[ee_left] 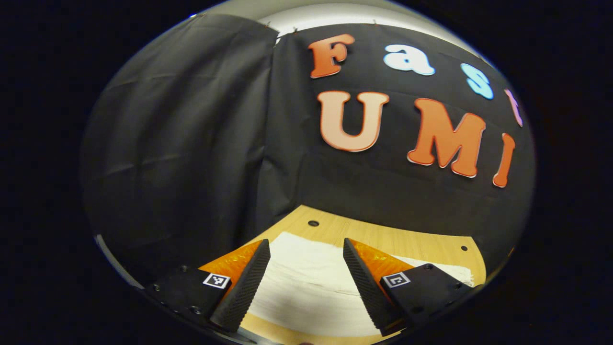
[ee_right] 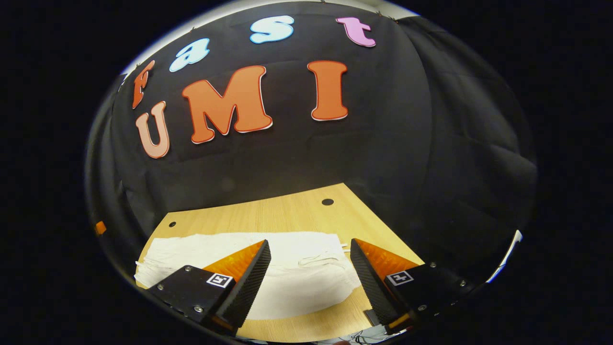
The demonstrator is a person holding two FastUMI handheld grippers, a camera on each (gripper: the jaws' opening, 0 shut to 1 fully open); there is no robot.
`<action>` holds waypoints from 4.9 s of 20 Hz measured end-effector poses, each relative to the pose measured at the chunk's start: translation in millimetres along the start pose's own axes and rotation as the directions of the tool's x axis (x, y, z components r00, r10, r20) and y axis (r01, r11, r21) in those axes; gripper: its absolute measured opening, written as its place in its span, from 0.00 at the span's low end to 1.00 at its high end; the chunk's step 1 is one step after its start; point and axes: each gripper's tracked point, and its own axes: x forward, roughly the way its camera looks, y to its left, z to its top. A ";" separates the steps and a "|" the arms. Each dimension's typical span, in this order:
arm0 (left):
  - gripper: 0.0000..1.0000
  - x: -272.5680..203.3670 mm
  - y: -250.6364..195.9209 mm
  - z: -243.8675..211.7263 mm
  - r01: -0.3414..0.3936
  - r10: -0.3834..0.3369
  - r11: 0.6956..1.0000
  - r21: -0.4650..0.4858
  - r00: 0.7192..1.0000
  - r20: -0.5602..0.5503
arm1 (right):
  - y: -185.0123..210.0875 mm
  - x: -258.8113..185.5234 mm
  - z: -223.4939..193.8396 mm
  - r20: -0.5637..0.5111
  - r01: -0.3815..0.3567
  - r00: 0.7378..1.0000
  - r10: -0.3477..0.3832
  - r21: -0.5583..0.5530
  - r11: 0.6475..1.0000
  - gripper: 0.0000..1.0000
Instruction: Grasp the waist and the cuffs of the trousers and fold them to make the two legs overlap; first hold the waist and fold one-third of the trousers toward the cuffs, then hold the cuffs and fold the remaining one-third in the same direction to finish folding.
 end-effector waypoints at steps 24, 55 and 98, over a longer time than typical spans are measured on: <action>1.00 145.0 205.6 -223.3 -0.462 0.051 0.758 -0.461 0.746 -0.664 | -11.4 59.9 -141.6 -0.485 0.140 0.875 0.015 0.283 0.949 0.96; 0.06 207.2 184.0 -136.8 -0.197 -0.097 0.838 -0.509 0.864 -0.494 | -86.3 124.8 -211.6 -0.596 0.440 0.796 -0.101 0.457 0.773 0.78; 0.06 434.4 68.5 -79.4 0.070 -0.139 0.989 -0.131 0.758 -0.638 | -19.2 265.1 -20.8 -0.413 0.341 0.910 -0.023 0.718 0.606 0.08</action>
